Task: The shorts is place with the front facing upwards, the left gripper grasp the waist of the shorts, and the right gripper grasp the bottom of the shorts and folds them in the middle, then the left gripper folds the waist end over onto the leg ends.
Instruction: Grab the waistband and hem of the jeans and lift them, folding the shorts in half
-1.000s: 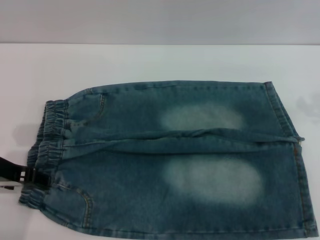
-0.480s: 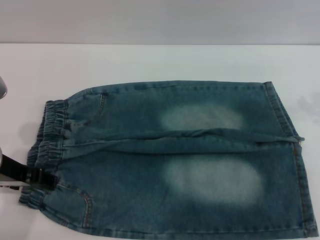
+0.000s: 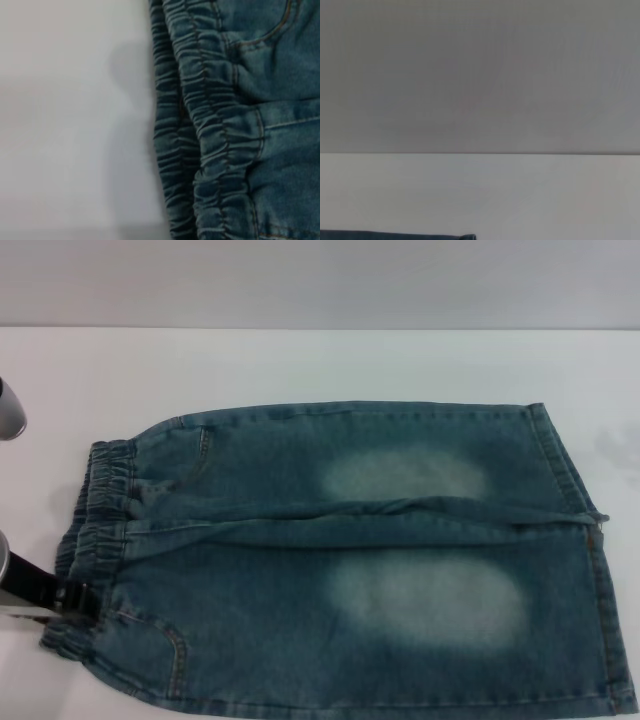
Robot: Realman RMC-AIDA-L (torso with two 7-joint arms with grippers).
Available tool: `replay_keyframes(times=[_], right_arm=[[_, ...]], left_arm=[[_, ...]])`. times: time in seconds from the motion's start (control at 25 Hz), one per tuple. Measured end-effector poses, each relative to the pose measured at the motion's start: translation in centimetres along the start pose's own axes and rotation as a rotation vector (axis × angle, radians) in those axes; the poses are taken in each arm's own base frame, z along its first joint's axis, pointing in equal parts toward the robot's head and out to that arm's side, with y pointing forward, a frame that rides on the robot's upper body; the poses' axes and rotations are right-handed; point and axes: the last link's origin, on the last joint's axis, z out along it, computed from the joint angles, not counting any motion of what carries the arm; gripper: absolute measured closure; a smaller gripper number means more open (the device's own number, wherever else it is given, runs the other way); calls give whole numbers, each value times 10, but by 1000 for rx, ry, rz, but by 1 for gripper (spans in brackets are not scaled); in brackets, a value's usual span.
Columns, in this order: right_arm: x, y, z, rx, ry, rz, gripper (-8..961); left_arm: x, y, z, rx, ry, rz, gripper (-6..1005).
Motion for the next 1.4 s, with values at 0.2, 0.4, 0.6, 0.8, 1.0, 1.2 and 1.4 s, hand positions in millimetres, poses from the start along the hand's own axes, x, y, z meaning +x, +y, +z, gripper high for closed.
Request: replay_keyframes(times=[0.2, 0.4, 0.6, 0.8, 1.0, 1.2, 1.4], right_arm=[[0, 0, 0, -1, 2, 1, 145], [4, 0, 0, 0, 21, 3, 145], [8, -3, -1, 21, 53, -6, 145], [13, -2, -1, 19, 82, -11, 145], [30, 0, 0, 14, 175, -13, 145], [53, 8, -2, 4, 280, -16, 145], [68, 20, -3, -12, 361, -49, 145]], left_arm=[[2, 2, -1, 0, 6, 13, 596], [2, 3, -2, -1, 9, 17, 761], [2, 4, -2, -4, 10, 18, 889], [4, 6, -6, -10, 24, 22, 970], [6, 9, -9, -12, 32, 29, 970], [9, 11, -9, -12, 34, 40, 970], [11, 11, -8, -12, 40, 46, 970]])
